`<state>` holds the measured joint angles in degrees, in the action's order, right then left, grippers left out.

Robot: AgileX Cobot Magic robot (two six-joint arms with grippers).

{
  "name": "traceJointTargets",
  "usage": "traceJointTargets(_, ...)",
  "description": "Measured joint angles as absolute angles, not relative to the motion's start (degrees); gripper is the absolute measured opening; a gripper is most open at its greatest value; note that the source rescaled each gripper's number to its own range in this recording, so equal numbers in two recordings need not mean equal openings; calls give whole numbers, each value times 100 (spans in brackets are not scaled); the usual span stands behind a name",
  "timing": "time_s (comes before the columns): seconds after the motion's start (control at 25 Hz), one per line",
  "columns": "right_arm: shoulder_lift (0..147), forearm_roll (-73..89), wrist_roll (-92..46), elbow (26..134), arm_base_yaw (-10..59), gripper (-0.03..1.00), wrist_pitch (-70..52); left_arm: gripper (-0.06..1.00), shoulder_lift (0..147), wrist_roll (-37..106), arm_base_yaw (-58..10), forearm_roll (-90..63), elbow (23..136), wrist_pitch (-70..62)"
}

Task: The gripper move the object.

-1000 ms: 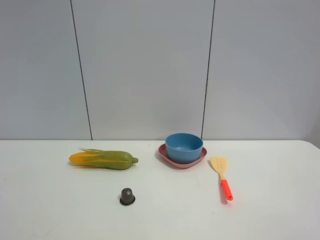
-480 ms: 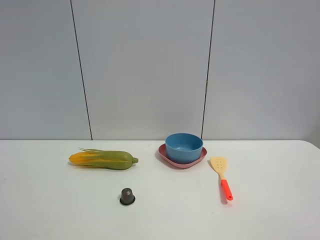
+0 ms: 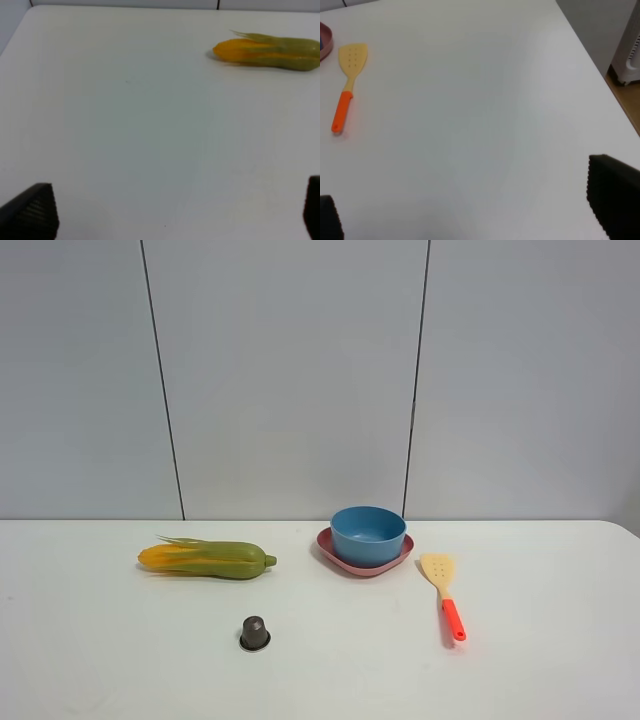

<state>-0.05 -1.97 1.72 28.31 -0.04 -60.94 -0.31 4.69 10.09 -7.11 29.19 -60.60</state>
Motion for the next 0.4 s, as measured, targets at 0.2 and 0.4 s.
traceJointTargets(0.2,-5,-197,172,2831,-4,100,-6094,99,-31,469,1009,-718,2919,-6060)
traceJointTargets(0.4,-5,-197,172,2831,-4,100,-6094,99,-31,469,1009,-724,2919,-6060)
